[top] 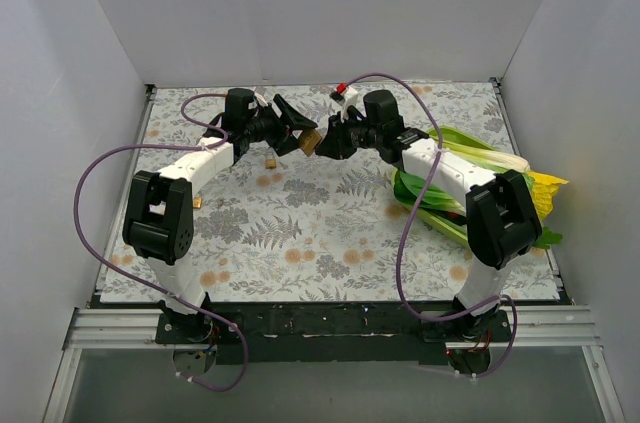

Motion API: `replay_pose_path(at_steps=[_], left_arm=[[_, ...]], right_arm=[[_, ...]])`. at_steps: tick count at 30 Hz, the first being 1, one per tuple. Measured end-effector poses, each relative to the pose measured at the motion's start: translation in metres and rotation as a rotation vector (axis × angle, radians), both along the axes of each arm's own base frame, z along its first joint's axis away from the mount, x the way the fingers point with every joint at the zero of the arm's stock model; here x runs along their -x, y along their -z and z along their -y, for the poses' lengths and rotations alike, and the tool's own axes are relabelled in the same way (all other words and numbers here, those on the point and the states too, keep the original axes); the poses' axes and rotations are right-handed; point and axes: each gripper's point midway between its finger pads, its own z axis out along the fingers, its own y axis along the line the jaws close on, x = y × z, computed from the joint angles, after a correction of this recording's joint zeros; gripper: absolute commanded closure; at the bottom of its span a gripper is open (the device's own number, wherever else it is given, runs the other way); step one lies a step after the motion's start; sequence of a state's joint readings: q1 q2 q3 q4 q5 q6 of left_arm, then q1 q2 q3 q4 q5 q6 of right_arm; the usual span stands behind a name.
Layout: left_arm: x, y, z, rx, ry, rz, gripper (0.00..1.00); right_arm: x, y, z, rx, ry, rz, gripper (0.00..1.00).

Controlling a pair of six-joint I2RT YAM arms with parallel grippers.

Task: Lock with the key
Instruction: Lock the lock.

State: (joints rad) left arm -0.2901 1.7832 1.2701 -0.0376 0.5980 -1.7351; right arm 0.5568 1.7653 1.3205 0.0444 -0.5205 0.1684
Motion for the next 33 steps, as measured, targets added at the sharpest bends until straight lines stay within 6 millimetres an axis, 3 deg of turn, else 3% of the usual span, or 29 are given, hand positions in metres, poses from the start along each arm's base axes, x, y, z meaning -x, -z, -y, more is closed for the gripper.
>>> replay_pose_path(at_steps=[4,5,19,28,33], left_arm=[[0.0,0.0,0.0,0.0,0.0,0.0,1.0],[0.0,0.0,0.0,0.0,0.0,0.001,1.0],[-0.005,0.003,-0.006,-0.02,-0.033,-0.007,1.0],[-0.042,-0.014,-0.046,-0.07,-0.172,0.056,1.0],[-0.039,-0.007,-0.072,-0.204,-0.125,0.111,1.0]], right_arm=[[0.002,0.002,0.001,0.007,0.0,-0.011,0.88],[0.002,0.003,0.001,0.008,0.0,-0.014,0.98],[0.005,0.009,0.002,0.0,0.025,-0.072,0.99],[0.035,0.023,0.007,-0.012,0.034,-0.192,0.99],[0.04,0.02,0.002,-0.053,0.055,-0.239,0.99]])
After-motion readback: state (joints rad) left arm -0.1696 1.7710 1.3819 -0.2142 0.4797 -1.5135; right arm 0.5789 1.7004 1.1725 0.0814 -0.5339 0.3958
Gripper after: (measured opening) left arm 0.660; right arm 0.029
